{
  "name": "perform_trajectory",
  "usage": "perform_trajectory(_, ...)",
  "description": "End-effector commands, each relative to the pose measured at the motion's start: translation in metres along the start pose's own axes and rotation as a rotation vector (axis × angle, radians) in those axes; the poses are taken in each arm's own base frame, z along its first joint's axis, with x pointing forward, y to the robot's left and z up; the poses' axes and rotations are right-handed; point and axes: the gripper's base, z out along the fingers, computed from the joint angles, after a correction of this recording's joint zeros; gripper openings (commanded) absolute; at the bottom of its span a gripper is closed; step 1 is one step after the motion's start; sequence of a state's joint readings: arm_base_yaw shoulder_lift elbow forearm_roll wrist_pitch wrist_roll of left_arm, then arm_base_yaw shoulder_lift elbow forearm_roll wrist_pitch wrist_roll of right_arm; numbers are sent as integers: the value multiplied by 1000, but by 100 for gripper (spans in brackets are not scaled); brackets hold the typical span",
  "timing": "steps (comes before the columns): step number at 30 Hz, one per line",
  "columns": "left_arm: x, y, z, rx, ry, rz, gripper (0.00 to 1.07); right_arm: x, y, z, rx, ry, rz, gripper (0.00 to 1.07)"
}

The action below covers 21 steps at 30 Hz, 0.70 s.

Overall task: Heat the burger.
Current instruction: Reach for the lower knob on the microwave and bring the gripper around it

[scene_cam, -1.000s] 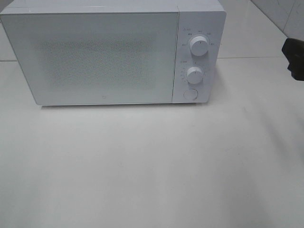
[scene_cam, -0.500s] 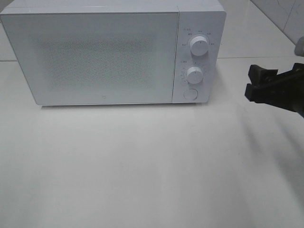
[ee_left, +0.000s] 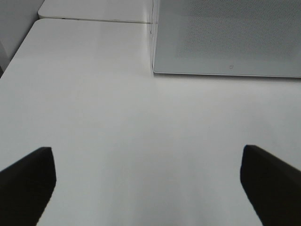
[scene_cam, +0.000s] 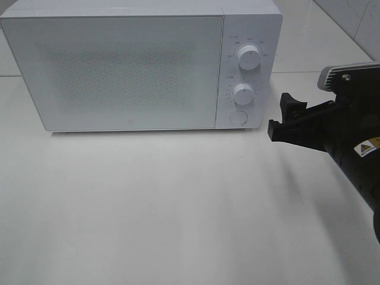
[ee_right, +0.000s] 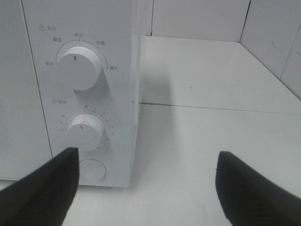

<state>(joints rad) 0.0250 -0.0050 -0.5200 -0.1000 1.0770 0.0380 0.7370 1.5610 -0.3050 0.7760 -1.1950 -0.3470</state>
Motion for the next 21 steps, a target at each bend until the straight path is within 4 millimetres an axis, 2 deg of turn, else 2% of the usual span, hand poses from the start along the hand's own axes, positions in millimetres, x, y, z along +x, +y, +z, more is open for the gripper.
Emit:
perform_trajectory(1,1,0,-3,2,-28,1,100,-3,7,4,8,-21,-19,75)
perform_trajectory(6,1,0,-3,2,-28,1,100,1,20,17,1,-11,-38,75)
perform_trajectory(15,1,0,-2,2,-22,-1,100,4,30,33,21,-41,-16,75)
perform_trajectory(21,1,0,-2,2,-22,-1,100,8,36,55,31,-24,-7,75)
